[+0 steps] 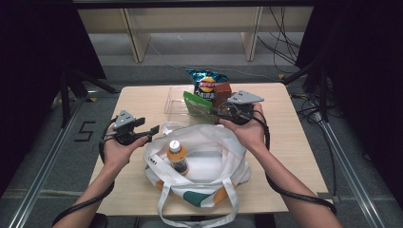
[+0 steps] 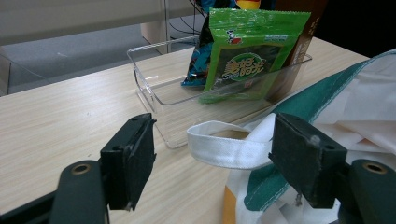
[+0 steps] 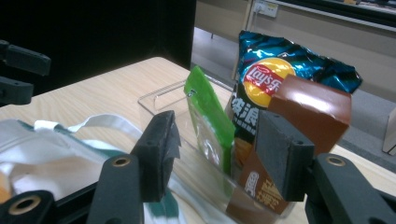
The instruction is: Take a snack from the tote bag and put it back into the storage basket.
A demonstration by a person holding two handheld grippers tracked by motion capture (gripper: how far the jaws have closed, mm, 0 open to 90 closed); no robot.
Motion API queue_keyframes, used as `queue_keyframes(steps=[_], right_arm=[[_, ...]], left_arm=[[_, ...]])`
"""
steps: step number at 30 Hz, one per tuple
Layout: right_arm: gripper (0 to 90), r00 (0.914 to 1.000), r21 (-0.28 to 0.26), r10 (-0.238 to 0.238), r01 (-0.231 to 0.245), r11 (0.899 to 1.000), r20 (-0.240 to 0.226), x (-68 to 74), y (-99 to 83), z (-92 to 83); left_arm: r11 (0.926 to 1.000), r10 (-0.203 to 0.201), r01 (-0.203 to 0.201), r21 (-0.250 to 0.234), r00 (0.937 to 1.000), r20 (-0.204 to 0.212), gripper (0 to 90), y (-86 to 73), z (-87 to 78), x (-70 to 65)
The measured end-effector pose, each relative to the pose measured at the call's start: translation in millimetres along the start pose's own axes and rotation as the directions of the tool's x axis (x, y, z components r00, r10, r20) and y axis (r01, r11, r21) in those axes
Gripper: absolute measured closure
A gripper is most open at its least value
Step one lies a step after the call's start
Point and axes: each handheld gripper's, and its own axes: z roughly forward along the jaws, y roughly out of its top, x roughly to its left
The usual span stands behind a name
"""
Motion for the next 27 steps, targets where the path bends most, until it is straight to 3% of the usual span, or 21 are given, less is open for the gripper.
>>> queue_keyframes(steps=[4,9,10,12,15,20,25,27], right_arm=[[47.4,0.9999,-0.011,0.010,-0.010,1.000,-0.012,-0.4,-8.1,-8.5],[46.9,0.9983,0.001,0.057,-0.057,0.998,0.002,2.1,-16.6,-23.1],[46.9,0.9996,-0.004,0.026,-0.026,1.000,0.015,0.0,-17.6,-25.6],[46.9,0.9984,-0.012,0.055,-0.055,0.998,0.013,1.0,-22.2,-32.4],[46.7,0.9984,-0.014,0.049,-0.048,0.999,0.030,-2.0,-28.3,-44.0],[46.6,0.9942,-0.032,0.081,-0.079,0.996,0.072,-6.4,-40.8,-61.7],[46.5,0.9896,-0.054,0.113,-0.109,0.993,0.089,-8.8,-48.6,-70.7],[46.4,0.9903,-0.054,0.099,-0.094,0.994,0.098,-11.7,-50.1,-73.2]], left_arm=[[1.0000,0.000,0.000,-0.001,1.0000,-0.001,29.5,0.0,-0.2,0.0],[1.0000,0.000,0.000,-0.001,1.0000,-0.001,29.5,-0.3,-0.4,-0.9],[1.0000,0.000,0.000,-0.003,1.0000,0.000,29.5,-0.2,-0.7,-1.1],[1.0000,-0.003,0.003,-0.005,1.0000,-0.002,29.5,-0.1,-0.9,-1.1],[0.9999,-0.008,0.008,-0.009,1.0000,-0.002,29.6,-0.8,-0.9,-0.5],[1.0000,-0.005,0.005,-0.005,1.0000,0.004,29.6,-1.3,0.0,-0.9],[1.0000,-0.002,0.002,-0.007,1.0000,0.006,29.6,-0.8,0.4,-2.4],[1.0000,0.001,-0.001,-0.008,1.0000,0.002,29.6,-0.4,0.1,-2.6]])
